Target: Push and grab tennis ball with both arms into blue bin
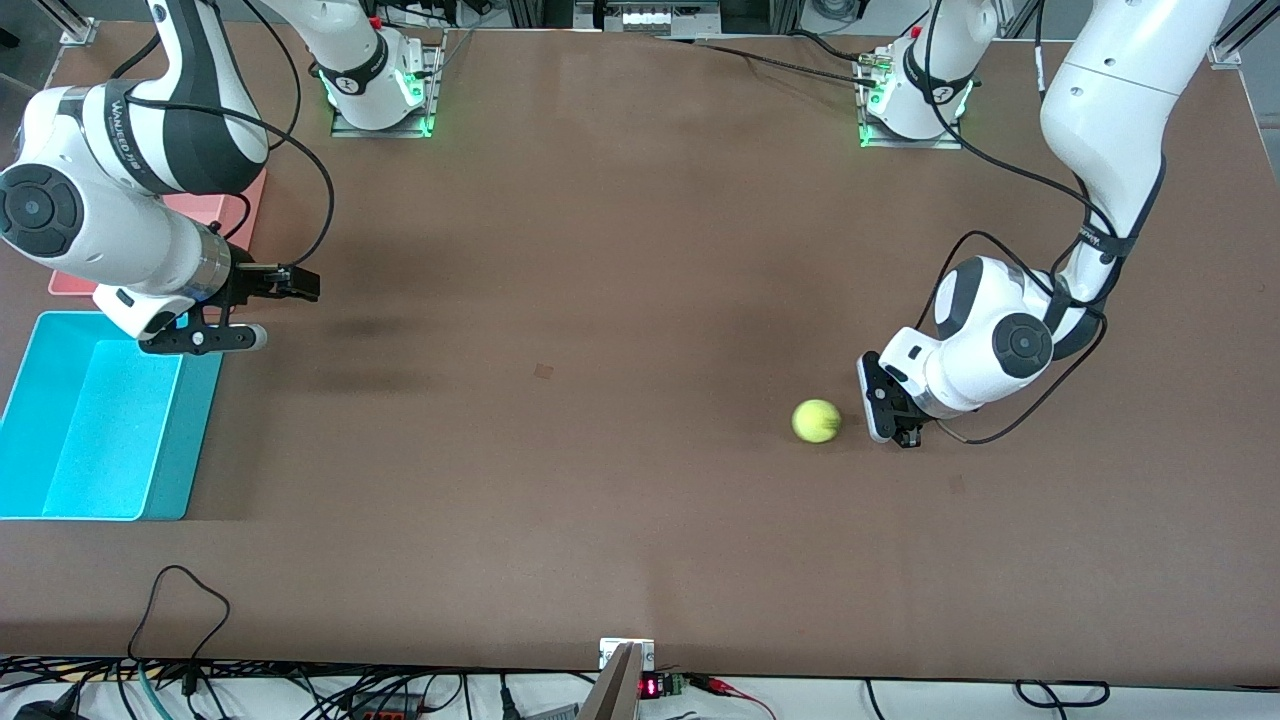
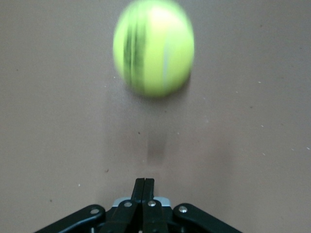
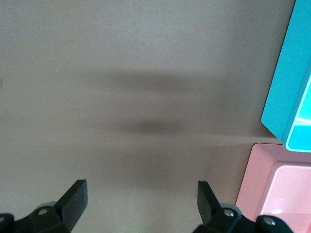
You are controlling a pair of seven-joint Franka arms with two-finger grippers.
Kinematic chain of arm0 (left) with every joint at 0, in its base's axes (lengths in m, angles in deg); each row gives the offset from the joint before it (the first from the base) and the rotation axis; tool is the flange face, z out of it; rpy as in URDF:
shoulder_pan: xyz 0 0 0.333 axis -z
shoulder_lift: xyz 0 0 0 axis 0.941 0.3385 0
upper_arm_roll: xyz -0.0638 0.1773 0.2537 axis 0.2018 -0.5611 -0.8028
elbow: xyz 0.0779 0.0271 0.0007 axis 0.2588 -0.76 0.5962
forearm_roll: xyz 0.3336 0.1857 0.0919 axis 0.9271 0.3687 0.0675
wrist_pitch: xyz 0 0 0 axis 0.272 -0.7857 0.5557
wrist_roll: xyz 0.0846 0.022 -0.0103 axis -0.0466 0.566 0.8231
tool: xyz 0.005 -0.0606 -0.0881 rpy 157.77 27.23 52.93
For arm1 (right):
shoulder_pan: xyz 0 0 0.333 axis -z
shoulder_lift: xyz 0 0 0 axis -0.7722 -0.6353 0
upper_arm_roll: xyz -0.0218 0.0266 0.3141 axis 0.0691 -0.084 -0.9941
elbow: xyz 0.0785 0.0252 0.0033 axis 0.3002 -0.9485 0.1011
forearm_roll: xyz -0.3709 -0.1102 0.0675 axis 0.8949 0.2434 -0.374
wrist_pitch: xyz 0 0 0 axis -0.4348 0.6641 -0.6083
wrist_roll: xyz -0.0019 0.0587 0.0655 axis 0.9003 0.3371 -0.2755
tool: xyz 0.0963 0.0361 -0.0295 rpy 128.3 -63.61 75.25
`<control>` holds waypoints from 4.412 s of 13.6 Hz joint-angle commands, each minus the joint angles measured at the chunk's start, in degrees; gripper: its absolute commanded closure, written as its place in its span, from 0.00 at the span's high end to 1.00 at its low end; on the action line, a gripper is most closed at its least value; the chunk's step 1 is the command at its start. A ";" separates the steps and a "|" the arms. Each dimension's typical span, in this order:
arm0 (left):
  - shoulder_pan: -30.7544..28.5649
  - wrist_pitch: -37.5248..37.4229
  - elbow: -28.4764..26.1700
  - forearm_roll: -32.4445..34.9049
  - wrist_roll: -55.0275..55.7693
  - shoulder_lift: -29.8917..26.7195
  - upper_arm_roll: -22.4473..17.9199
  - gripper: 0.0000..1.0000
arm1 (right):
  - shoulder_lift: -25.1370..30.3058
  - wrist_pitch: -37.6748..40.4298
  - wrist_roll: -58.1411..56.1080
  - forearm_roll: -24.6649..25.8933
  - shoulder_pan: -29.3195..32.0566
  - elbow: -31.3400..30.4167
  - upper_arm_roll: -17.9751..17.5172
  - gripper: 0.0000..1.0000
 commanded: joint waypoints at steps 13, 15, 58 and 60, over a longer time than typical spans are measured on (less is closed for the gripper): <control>-8.40 -15.89 7.48 -0.10 -13.00 -4.66 -0.51 0.00 | -0.16 -1.18 -0.27 -0.11 0.46 0.77 -0.05 1.00; -8.40 -18.80 10.30 2.69 -12.91 -4.66 -0.34 0.00 | -1.03 -1.09 -0.89 0.33 0.90 2.44 -0.05 1.00; 6.01 -47.29 9.70 -4.14 65.23 -36.83 -15.37 1.00 | -37.86 -26.22 -2.30 1.56 -1.12 24.07 -0.32 1.00; 5.75 -47.29 9.79 -4.14 65.23 -36.57 -15.45 1.00 | -38.56 -26.58 -2.39 1.65 -1.12 23.98 -0.32 1.00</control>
